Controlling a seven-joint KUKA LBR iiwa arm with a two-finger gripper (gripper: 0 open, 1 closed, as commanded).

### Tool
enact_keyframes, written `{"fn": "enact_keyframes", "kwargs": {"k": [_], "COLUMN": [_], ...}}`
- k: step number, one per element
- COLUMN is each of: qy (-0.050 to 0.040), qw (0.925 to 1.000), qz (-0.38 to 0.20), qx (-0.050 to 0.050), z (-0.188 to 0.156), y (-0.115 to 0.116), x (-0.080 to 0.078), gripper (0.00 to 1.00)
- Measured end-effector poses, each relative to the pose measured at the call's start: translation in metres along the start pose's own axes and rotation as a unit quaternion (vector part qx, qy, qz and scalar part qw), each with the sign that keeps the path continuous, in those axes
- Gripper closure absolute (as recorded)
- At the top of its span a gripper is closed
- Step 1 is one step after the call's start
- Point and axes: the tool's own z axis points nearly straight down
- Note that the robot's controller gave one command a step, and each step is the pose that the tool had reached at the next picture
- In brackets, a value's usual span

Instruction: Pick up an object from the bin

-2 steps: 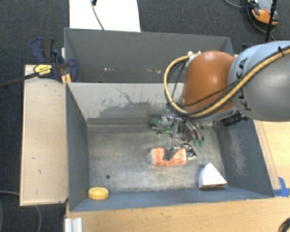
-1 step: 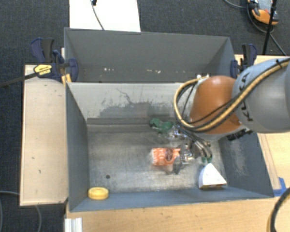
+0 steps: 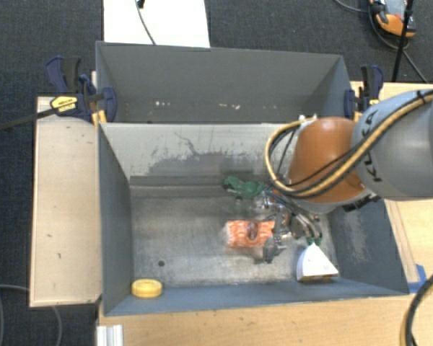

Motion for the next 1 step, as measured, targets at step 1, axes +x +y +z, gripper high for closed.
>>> {"fn": "enact_keyframes", "kwargs": {"k": [1], "qy": [-0.0026], "qw": [1.0], "qz": [-0.007], "qx": [0.0], "z": [-0.02], "y": [0.0033], "x": [0.0027], "gripper": [0.0]}}
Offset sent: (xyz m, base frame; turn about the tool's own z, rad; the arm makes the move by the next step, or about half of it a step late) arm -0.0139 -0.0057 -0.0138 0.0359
